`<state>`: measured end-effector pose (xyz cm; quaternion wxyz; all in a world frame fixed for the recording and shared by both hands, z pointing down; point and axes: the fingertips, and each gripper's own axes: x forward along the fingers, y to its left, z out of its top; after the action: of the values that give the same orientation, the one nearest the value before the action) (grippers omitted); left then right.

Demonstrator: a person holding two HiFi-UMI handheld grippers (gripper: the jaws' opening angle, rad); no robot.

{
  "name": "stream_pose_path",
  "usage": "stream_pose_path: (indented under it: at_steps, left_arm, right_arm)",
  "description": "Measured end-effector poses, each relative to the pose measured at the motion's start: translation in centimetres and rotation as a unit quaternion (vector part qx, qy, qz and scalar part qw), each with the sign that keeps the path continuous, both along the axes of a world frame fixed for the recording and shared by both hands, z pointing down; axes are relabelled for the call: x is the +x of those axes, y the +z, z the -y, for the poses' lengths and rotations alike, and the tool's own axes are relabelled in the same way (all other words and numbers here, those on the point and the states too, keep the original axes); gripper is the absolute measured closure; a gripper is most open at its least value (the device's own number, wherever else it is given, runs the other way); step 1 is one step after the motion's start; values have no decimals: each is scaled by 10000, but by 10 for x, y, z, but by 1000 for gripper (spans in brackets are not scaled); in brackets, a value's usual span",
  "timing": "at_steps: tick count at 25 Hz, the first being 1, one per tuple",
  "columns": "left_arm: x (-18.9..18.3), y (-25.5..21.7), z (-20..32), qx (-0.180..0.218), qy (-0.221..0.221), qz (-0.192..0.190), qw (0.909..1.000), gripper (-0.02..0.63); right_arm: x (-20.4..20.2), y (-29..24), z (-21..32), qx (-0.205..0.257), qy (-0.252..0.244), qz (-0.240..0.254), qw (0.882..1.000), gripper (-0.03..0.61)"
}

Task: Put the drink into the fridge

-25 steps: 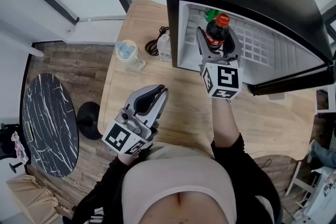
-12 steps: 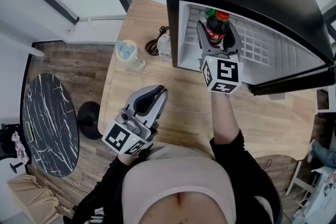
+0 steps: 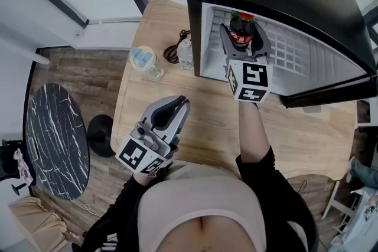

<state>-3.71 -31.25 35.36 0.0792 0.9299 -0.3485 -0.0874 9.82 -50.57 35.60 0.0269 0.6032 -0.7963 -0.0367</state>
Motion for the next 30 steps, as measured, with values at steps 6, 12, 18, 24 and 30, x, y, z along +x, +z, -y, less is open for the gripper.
stream_pose_path:
  at_steps: [6,12,18,24,30]
  left_arm:
    - [0,2,1,-44,25,-13,10000,572]
    - [0,2,2,-61,35,-41,10000,573]
    - [2,2,1,-62,65,-32,10000,572]
    - [3,2,0,-53,81,-16,10000,573]
    - [4,3,1,-58,95,-34,9999,574]
  right_arm:
    - [4,-1,-2,-13,19,140,9999,252]
    - [3,-2,-5,16,-22,109,9999,252]
    - [2,-1,-5,13,-80,42,10000,252]
    - [3,-3,-9,69,-87,50,9999,251]
    - [6,-4,-15,139,-86,21,9999,247]
